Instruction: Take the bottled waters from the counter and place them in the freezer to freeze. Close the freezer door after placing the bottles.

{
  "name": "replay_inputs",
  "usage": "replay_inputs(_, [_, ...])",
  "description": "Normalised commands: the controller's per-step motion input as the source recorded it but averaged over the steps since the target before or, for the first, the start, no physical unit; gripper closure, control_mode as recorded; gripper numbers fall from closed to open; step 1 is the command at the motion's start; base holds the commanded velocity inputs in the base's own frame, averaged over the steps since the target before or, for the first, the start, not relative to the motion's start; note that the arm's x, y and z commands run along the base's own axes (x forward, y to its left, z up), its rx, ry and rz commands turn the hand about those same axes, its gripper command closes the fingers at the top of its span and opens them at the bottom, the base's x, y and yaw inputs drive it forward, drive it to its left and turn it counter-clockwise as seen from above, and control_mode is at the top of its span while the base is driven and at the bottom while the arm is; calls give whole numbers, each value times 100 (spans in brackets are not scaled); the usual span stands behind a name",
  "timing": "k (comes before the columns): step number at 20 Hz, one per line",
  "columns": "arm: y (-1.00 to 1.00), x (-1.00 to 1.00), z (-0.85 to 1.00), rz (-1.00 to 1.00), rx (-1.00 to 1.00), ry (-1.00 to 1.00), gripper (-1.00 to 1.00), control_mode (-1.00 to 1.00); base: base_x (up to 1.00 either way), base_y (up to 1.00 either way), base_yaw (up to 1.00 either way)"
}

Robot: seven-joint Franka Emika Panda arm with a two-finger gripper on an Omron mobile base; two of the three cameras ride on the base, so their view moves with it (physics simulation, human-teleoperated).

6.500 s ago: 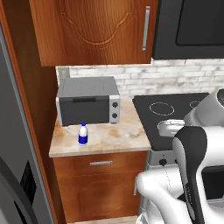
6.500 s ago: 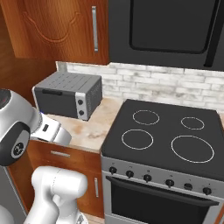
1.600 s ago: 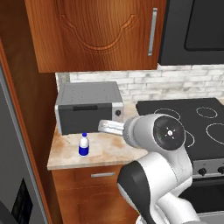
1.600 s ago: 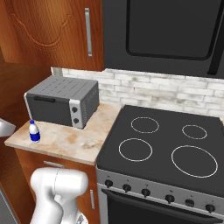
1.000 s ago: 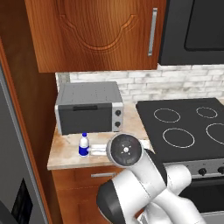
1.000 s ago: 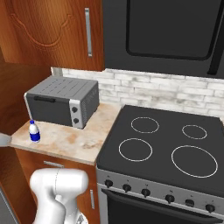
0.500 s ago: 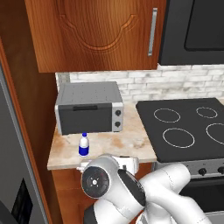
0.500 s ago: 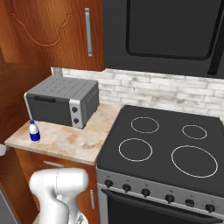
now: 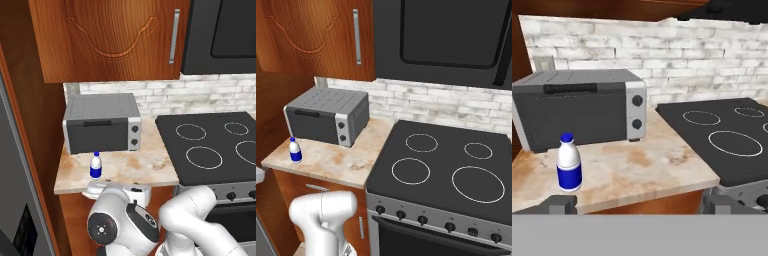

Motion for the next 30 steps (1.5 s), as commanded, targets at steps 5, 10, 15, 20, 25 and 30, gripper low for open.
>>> replay_inputs(5, [0,11,-24,0,3,-13,-100,-100,0,0,0])
replay_inputs(10, [0,2,-5,0,0,-3,-100,-100,0,0,0])
replay_inputs(15, [0,1,0,7,0,0,-100,-100,0,0,0])
replay_inputs(20, [0,0,0,15,-4,0,-100,-100,0,0,0])
replay_inputs(25, [0,0,0,13,-1,-4,-100,-100,0,0,0])
replay_inputs(30, [0,0,0,11,0,-7,-100,-100,0,0,0])
